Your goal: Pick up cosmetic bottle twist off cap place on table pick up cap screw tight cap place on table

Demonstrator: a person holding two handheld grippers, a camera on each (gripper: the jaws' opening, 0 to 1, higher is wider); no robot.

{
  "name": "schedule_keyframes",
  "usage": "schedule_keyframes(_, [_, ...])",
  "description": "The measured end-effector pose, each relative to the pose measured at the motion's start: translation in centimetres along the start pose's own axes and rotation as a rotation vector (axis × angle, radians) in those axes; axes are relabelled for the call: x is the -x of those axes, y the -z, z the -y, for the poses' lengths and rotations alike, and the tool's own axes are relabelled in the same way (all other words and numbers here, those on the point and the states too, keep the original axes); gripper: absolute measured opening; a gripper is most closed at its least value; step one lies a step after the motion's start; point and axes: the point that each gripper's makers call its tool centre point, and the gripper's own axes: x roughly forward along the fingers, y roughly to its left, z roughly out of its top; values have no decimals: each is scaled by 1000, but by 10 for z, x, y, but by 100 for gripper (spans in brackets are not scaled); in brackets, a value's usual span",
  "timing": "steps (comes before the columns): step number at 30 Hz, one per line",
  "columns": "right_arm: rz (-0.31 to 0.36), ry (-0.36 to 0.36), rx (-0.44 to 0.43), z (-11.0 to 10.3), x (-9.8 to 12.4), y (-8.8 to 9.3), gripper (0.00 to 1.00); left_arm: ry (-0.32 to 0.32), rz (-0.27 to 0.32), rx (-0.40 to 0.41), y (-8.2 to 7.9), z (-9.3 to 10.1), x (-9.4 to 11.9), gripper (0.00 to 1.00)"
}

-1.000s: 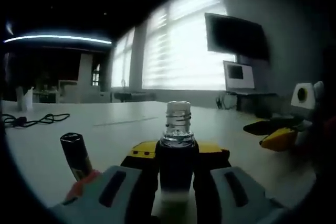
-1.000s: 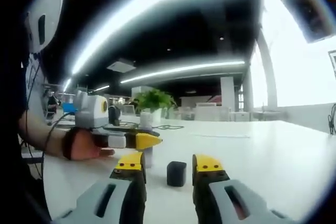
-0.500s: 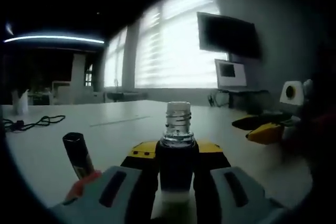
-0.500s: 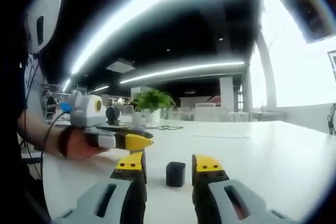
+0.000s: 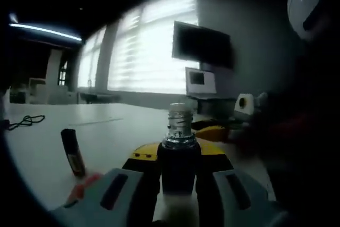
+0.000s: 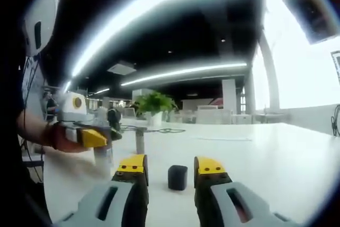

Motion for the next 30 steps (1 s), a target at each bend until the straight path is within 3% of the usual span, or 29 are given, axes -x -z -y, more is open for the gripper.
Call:
schedule_keyframes(1, [-1, 1, 1, 0, 0, 0, 28, 10, -17, -3, 4, 3, 3, 15])
schedule_keyframes(6, [-5, 3, 5, 0, -1, 1, 28, 37, 18, 53, 3, 14, 15, 15])
schedule_keyframes(11, [-18, 3, 12, 0, -2, 3, 28, 41, -5, 19, 11, 17, 19, 15])
schedule_keyframes(16, [-47, 13, 27, 0, -4, 8, 27, 51, 13, 22, 8, 20, 17, 15])
schedule_keyframes(20, [-127, 87, 2, 9, -9, 20, 26, 57, 16, 20, 8, 22, 18, 15])
schedule_keyframes(24, [-130, 120, -70, 4, -24, 20, 26, 56, 19, 34, 8, 21, 17, 15])
schedule_keyframes(30, [-201, 195, -27, 4, -43, 34, 26, 45, 24, 30, 9, 19, 18, 15])
